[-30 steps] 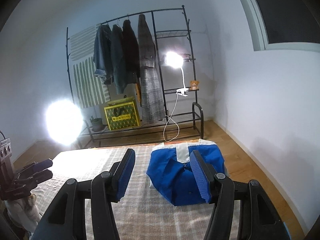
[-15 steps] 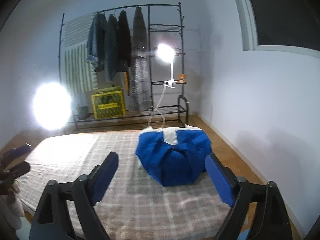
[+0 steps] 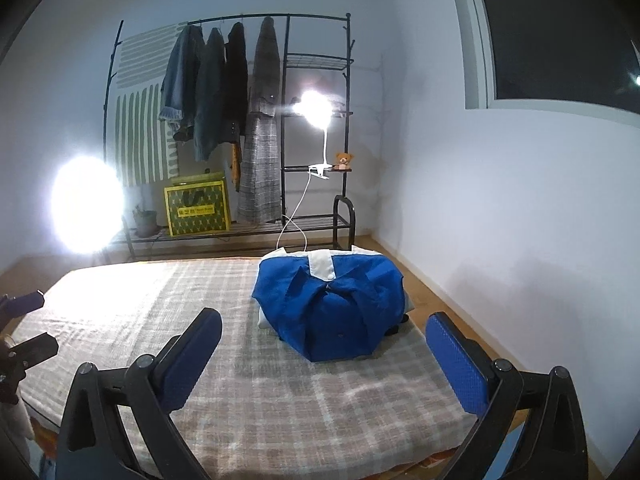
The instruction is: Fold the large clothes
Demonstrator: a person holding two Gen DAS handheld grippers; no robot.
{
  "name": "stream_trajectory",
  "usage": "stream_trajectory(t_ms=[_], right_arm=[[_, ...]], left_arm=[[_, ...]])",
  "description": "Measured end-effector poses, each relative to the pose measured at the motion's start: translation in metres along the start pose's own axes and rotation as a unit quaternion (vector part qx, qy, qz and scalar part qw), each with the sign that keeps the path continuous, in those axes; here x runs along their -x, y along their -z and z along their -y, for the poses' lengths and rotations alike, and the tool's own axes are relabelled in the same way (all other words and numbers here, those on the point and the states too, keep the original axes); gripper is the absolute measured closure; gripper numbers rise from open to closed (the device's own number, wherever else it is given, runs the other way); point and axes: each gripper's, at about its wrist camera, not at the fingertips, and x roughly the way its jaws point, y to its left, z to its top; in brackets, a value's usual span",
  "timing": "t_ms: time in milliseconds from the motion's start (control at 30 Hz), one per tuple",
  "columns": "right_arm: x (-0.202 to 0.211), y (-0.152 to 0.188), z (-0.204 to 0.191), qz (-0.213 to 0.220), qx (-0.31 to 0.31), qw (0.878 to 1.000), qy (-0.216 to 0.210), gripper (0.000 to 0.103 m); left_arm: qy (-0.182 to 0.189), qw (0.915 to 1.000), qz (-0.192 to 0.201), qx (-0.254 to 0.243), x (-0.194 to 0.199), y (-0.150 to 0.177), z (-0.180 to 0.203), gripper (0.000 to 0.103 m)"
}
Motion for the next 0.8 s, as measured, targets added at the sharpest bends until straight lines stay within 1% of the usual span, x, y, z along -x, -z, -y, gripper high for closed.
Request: stream_trajectory(t_ms=[333, 800], right_arm=[[-0.007, 0.000, -0.006, 0.002, 0.001, 1.000, -0.007, 0.000], [-0.014, 0.001, -0.003, -0.001, -0.006, 1.000, -0.003, 0.000]], left_arm=[[-0.004, 0.9998, 0.000, 0.018, -0.002, -0.006, -0.011, 0.000], [-0.001, 0.9999, -0.003, 0.012, -0.007, -0.008, -0.009, 0.000]])
